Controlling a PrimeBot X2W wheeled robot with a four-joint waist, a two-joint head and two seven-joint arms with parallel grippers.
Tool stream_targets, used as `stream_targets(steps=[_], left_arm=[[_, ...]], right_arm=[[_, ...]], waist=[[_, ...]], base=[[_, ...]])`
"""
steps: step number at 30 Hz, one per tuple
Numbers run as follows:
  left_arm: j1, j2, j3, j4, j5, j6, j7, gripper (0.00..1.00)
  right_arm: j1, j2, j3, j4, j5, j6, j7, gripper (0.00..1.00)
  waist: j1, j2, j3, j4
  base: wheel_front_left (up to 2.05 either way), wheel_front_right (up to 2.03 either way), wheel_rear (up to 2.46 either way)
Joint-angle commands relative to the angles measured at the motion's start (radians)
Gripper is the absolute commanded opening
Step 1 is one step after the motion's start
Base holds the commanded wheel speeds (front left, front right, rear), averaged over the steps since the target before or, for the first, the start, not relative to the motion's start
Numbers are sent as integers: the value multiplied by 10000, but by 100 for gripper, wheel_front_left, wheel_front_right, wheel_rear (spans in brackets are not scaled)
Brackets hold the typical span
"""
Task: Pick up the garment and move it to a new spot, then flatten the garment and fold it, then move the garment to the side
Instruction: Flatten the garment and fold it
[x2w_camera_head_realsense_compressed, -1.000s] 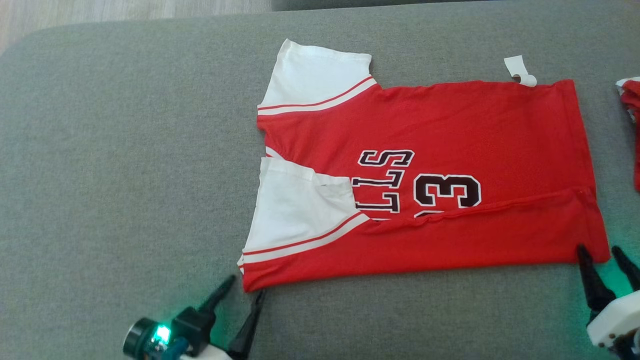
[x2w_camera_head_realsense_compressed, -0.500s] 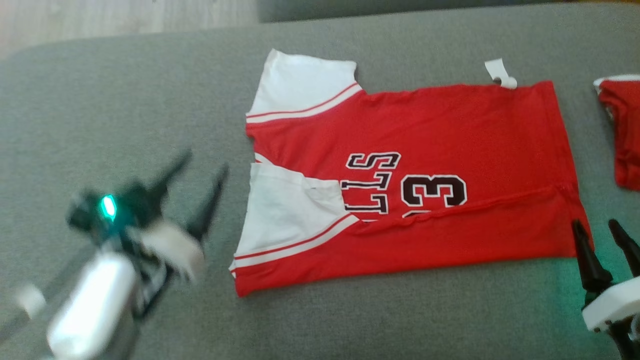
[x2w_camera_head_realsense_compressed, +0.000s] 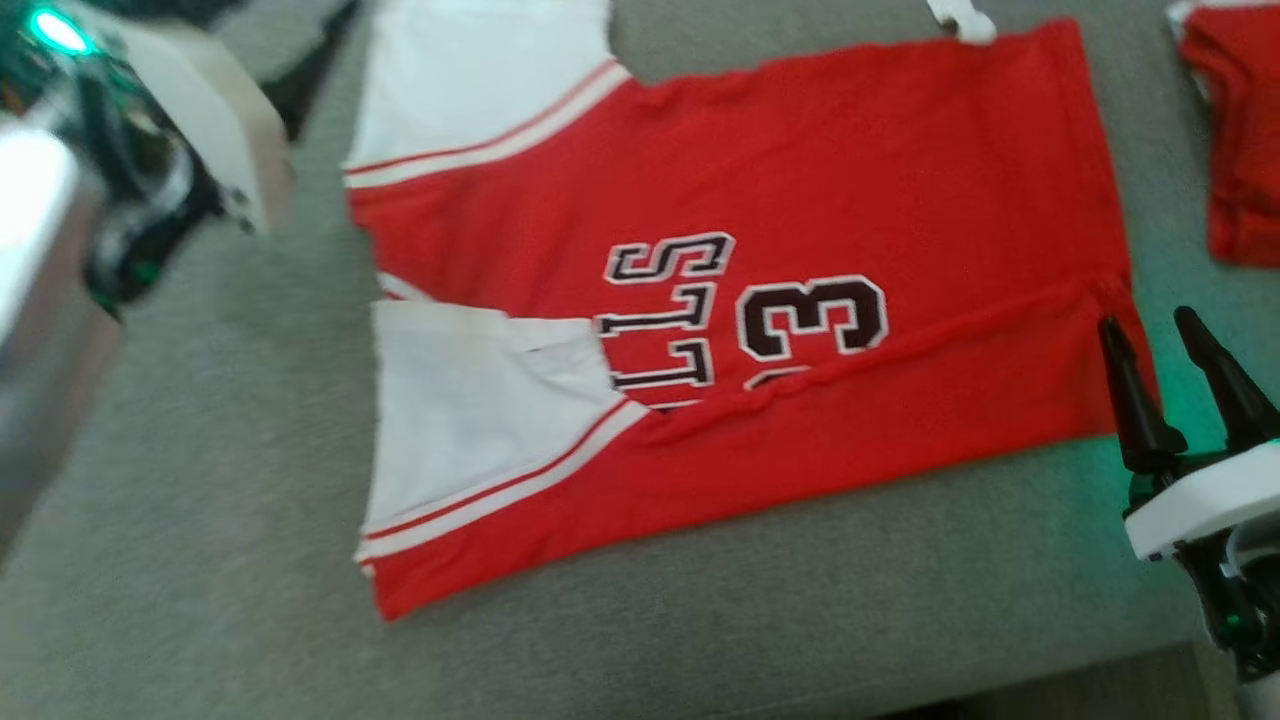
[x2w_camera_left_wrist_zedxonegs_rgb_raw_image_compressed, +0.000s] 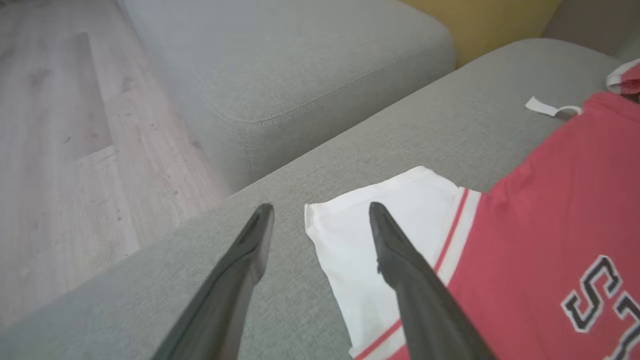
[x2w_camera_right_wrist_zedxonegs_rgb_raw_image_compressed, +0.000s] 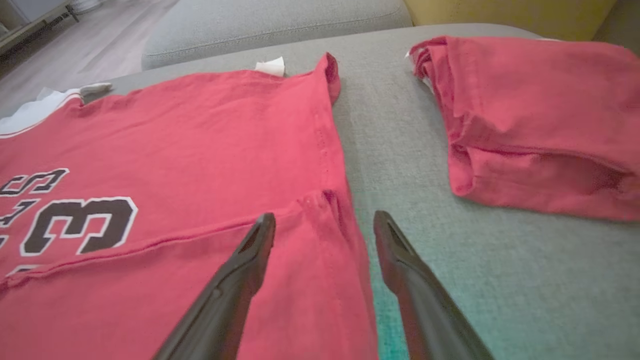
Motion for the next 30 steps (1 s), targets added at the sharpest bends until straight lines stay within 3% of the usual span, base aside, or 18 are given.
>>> stream_targets(steps=[1, 8, 16, 30], left_arm=[[-949, 650, 151, 85, -286, 19, 303, 100], [-2406, 907, -399, 1233, -1213, 18, 1422, 100], [-3527, 1156, -839, 2526, -1311, 18, 2379, 100], [-3692, 1641, -1492, 2038, -2309, 18, 2664, 100]], right_arm=[[-82, -211, 173, -323, -45, -7, -67, 100], [-212, -103, 293, -365, 14, -7, -260, 100], [-659, 128, 670, -128, 70, -7, -550, 100], [-944, 135, 671, 375, 90, -7, -743, 100]], waist=[[-3, 0, 803, -811], [-3, 0, 1540, -1398], [-3, 0, 2307, -1926], [-3, 0, 2250, -1743]], base=[[0, 0, 0], [0, 0, 0], [0, 0, 0], [0, 0, 0]])
